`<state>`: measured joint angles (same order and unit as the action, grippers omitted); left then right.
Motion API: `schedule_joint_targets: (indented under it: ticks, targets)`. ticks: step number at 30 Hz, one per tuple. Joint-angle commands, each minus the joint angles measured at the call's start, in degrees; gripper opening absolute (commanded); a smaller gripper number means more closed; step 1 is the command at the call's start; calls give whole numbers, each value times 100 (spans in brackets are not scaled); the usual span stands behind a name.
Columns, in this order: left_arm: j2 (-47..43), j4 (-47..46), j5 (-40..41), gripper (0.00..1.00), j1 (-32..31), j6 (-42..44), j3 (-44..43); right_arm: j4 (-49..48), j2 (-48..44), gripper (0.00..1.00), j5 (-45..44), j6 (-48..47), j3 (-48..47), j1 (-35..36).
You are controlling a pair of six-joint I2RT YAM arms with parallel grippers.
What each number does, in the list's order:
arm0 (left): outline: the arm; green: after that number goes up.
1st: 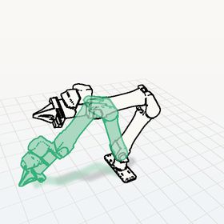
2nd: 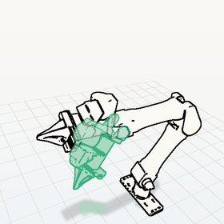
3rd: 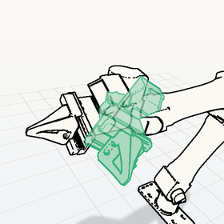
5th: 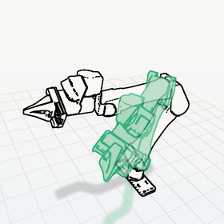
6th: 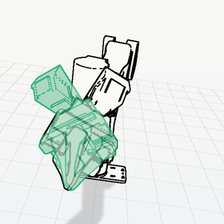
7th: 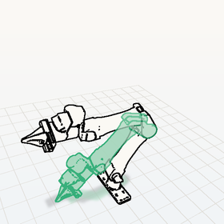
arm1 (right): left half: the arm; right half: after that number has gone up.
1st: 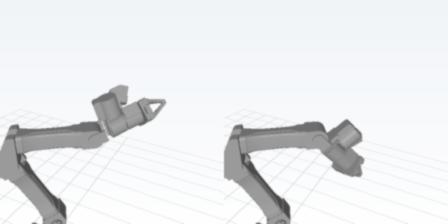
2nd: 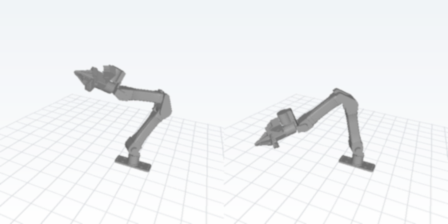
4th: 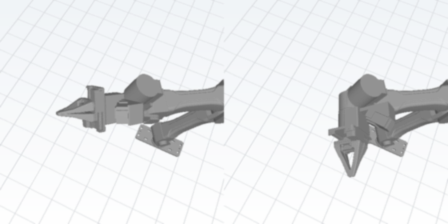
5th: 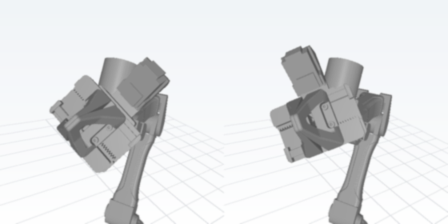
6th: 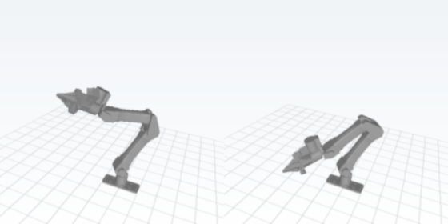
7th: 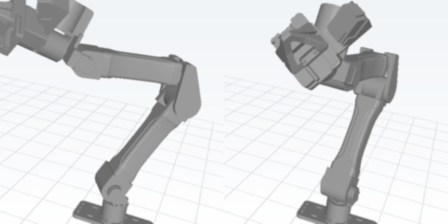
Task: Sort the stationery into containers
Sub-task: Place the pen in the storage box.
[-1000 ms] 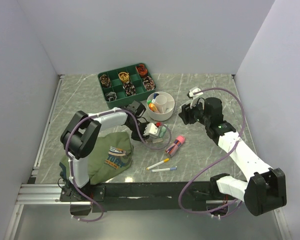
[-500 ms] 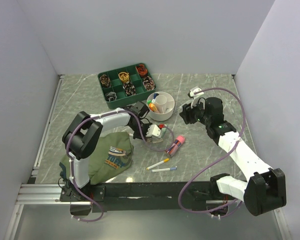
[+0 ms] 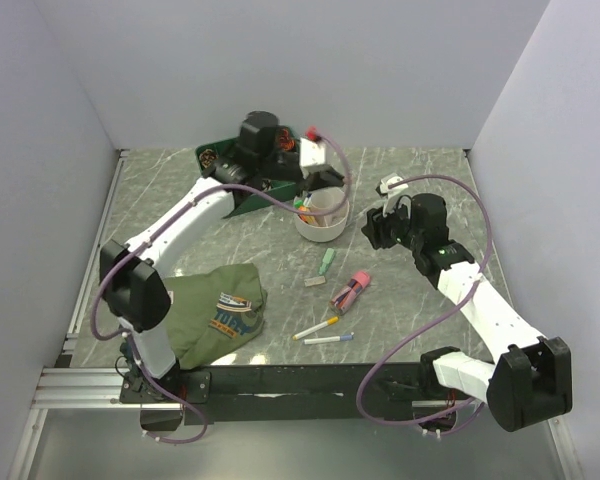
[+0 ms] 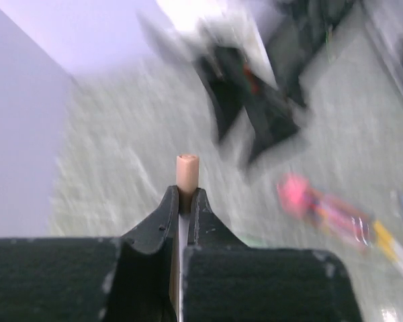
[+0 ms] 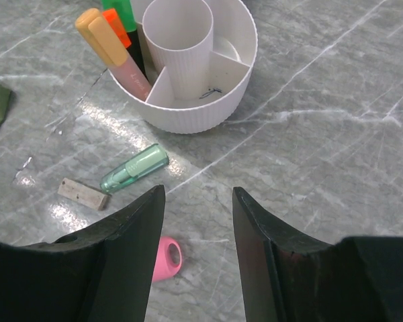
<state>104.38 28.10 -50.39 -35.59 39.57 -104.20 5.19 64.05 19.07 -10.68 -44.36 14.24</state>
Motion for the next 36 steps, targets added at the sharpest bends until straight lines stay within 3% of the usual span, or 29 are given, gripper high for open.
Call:
schedule_joint_targets:
  ticks: [1,2,4,5,7,12,33,34,36]
  targets:
    - [-15,-5411,-1105,1,298,-3917,1462,131,-42,52,-114,-171,-424,-53]
    - [108,-5959,-1113,1,307,-4923,1560,210,-42,52,-158,-198,-442,-62]
    - [703,-6690,-1236,1,351,-5615,1264,324,-68,52,-193,-242,-503,-79]
    - [916,-7008,-1375,1,369,-6419,1018,359,-86,52,-228,-259,-512,-88]
    - [1424,-8644,-1421,1,404,-7345,1077,447,-147,52,-254,-268,-521,-106]
    - [2007,-8637,-1351,1,369,-7350,568,641,-323,52,-325,-286,-451,-149]
    - [3211,-8286,-1333,1,562,-6823,155,606,19,52,-299,-268,-477,-273]
    - [3212,-8190,-1324,2,571,-6683,172,580,72,52,-290,-268,-486,-281]
    - [3151,-8092,-1280,23,589,-6489,225,562,107,52,-246,-259,-495,-281]
